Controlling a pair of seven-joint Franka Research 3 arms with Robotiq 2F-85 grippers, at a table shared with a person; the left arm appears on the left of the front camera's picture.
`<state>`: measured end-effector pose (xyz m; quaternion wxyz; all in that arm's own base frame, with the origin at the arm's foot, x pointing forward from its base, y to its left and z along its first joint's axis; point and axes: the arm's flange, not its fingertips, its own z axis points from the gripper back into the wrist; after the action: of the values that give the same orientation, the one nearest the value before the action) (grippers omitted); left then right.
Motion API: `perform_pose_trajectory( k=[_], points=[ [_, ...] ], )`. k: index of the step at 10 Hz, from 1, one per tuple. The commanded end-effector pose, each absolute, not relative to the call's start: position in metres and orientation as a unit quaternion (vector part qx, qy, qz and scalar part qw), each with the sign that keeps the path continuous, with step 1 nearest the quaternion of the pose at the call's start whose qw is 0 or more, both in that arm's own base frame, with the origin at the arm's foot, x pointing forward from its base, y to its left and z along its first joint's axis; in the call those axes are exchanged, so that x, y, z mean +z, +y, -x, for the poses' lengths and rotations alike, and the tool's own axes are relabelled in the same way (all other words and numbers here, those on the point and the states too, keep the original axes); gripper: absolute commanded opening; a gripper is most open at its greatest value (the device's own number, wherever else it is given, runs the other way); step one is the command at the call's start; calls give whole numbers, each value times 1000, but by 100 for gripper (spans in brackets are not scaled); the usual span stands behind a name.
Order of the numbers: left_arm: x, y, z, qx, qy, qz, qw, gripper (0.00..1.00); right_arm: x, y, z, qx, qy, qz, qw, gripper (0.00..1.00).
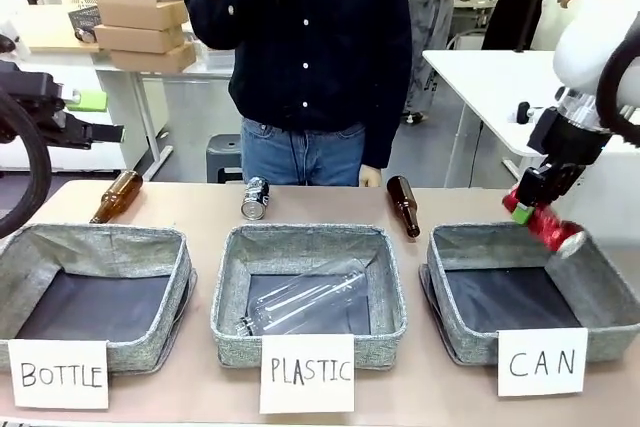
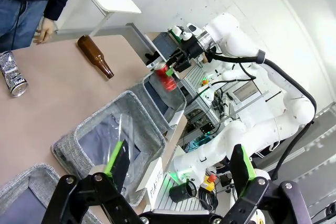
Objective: Sort the can waste into the basket.
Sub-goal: Pick up the can waste from the table and place it in the right Fabric basket.
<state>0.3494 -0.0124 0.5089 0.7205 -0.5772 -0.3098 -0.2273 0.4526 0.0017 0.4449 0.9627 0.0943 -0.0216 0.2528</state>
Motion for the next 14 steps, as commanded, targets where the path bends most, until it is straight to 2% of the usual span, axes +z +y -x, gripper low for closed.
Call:
perform_pose_trajectory(
  k=[1,7,8,9,10,11,12,14],
  points=[
    [510,-14,-350,-232,-321,582,710,100,445,2,-458,260,-20,-103,960,98],
    [510,-14,-350,-232,-321,582,710,100,447,3,-465,260,-20,-132,956,100],
    [510,-14,-350,-232,-321,582,710,100,455,-1,-463,253,-34,-201,946,100],
    [510,-14,-350,-232,-321,582,710,100,474,-7,-463,204,-16,-384,900,100],
    [510,-14,-350,-232,-321,582,710,100,491,-20,-466,159,32,-545,823,100],
    [510,-14,-350,-232,-321,582,710,100,498,-31,-473,119,32,-634,763,100],
    [510,-14,-350,-232,-321,582,710,100,500,-38,-474,125,11,-699,704,100],
    [510,-14,-350,-232,-321,582,710,100,501,-33,-475,1,-124,-758,640,100]
  ],
)
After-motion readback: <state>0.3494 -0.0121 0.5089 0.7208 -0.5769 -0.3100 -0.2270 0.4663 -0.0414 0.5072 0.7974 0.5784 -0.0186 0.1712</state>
